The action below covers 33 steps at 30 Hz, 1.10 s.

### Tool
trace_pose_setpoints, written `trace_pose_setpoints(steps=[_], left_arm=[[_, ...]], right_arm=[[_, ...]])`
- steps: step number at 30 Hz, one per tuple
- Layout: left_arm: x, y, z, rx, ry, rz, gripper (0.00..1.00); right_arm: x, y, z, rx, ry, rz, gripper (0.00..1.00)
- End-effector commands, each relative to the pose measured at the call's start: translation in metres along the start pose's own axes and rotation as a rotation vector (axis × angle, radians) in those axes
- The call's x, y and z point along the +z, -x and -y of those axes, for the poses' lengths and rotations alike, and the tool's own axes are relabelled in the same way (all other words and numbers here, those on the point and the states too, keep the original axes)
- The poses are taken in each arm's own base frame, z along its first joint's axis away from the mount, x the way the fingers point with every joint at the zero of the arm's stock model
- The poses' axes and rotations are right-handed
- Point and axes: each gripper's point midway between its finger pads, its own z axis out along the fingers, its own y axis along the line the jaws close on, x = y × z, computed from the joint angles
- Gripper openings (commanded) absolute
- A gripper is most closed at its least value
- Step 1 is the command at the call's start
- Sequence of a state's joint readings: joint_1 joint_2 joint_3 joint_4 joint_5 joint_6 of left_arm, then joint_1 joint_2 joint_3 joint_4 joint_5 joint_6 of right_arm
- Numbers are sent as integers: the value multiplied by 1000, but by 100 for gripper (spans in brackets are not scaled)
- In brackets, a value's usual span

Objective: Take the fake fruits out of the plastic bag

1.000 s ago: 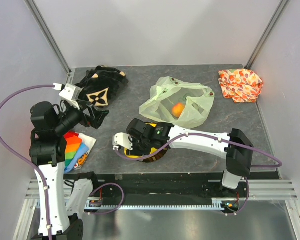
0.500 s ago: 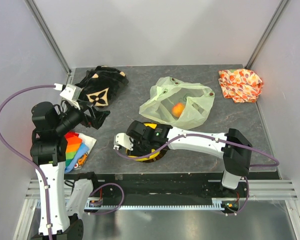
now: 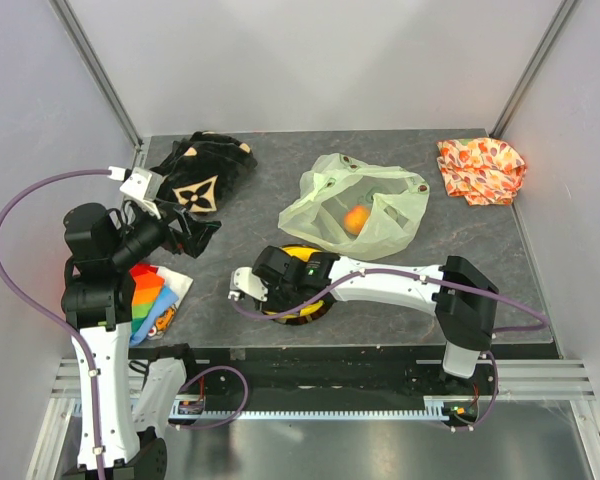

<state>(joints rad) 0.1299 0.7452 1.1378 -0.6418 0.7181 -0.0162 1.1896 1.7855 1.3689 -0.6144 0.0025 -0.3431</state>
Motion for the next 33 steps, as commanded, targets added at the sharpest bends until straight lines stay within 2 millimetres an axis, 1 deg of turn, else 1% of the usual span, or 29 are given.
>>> trace_pose_setpoints(steps=[1, 2, 3, 4, 5, 6, 7, 10, 12, 14, 15, 16, 17, 19, 20, 21, 22, 23, 24, 25, 26, 27, 28, 29, 30, 31, 32, 33], left_arm=[[2, 6, 4, -15, -33, 23, 98], [2, 7, 4, -14, -33, 25, 98], [2, 8, 5, -14, -34, 25, 98], [2, 7, 5, -17, -37, 24, 98], [3, 8, 5, -17, -39, 25, 98], [3, 7, 5, -21, -40, 24, 98], [4, 8, 5, -23, -42, 24, 98], [6, 8, 4, -30, -48, 22, 98], [9, 8, 3, -34, -56, 22, 98], [12, 9, 2, -48, -63, 18, 98], [15, 9, 2, -64, -81, 12, 98], [18, 11, 2, -74, -91, 9, 98], [20, 13, 3, -82, -104, 9, 98], [34, 16, 0, -132, -147, -20, 97], [42, 17, 5, -145, -179, -37, 96], [55, 18, 1, -176, -198, -60, 96], [62, 22, 2, -169, -216, -60, 97], [72, 22, 10, -163, -253, -78, 97], [78, 31, 15, -116, -270, -70, 97], [93, 25, 11, -120, -276, -103, 97], [103, 21, 21, -105, -308, -125, 97], [110, 27, 23, -75, -314, -123, 97], [127, 15, 20, -94, -325, -173, 97], [134, 9, 33, -87, -360, -207, 97], [144, 8, 34, -44, -360, -216, 97], [152, 1, 39, -29, -369, -240, 97], [166, -17, 48, -9, -399, -291, 97], [173, -23, 49, 19, -395, -307, 97]], right_arm=[[2, 8, 6, 12, -41, 18, 31], [1, 9, 7, 14, -45, 20, 40], [-1, 9, 7, 12, -43, 14, 44], [-3, 8, 8, 8, -44, 11, 52], [-5, 12, 8, 1, -43, 16, 56], [-9, 8, 8, -3, -37, -3, 60], [-15, 10, 9, -15, -42, 0, 67], [-34, 12, 16, -27, -74, -3, 78], [-46, 13, 19, -35, -81, -5, 79], [-68, 26, 24, -41, -97, 39, 80], [-77, 23, 24, -43, -92, 26, 80], [-88, 25, 27, -44, -98, 33, 80], [-106, 29, 31, -38, -98, 26, 79], [-123, 30, 42, -7, -72, 19, 73], [-144, 38, 54, 20, -85, 45, 72], [-156, 34, 77, 109, -91, 71, 72], [-173, 39, 96, 157, -115, 122, 71], [-180, 36, 110, 203, -129, 141, 70], [-189, 21, 138, 283, -174, 146, 69], [-193, 17, 150, 309, -192, 155, 66], [-194, 13, 163, 333, -216, 169, 65], [-194, -1, 182, 377, -251, 165, 64], [-192, -8, 190, 421, -264, 167, 62], [-185, -14, 197, 454, -266, 170, 61], [-184, -27, 208, 500, -271, 165, 60], [-172, -34, 213, 521, -255, 146, 58], [-167, -39, 218, 530, -256, 132, 57], [-158, -51, 228, 551, -261, 105, 56]])
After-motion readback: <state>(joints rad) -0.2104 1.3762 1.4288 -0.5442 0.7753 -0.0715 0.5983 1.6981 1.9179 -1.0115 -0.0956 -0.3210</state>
